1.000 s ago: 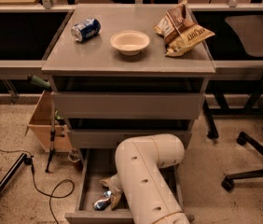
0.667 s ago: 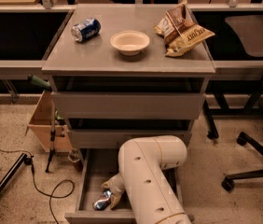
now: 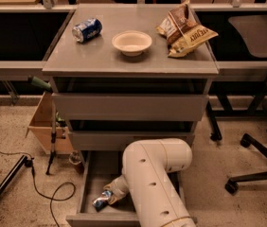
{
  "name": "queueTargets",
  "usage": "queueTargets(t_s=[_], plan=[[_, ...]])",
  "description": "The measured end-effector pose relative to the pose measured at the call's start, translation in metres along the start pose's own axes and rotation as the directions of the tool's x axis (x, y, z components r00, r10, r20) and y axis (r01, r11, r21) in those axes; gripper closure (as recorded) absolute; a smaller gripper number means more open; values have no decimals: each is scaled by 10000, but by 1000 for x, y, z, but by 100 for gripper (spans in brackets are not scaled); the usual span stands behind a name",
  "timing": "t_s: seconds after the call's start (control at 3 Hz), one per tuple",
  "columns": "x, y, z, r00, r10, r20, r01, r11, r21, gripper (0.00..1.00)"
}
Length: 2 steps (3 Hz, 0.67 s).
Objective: Pick redbull can from bottom drawer and place on counter
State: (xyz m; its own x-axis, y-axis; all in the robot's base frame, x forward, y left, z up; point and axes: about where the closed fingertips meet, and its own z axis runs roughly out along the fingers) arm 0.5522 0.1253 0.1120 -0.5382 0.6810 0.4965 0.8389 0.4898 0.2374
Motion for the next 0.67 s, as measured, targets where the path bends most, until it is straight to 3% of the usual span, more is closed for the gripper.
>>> queueTargets(t_s=[0.67], plan=[[-6,0,-39,9983,-118,-579,73,9969,-783,100]])
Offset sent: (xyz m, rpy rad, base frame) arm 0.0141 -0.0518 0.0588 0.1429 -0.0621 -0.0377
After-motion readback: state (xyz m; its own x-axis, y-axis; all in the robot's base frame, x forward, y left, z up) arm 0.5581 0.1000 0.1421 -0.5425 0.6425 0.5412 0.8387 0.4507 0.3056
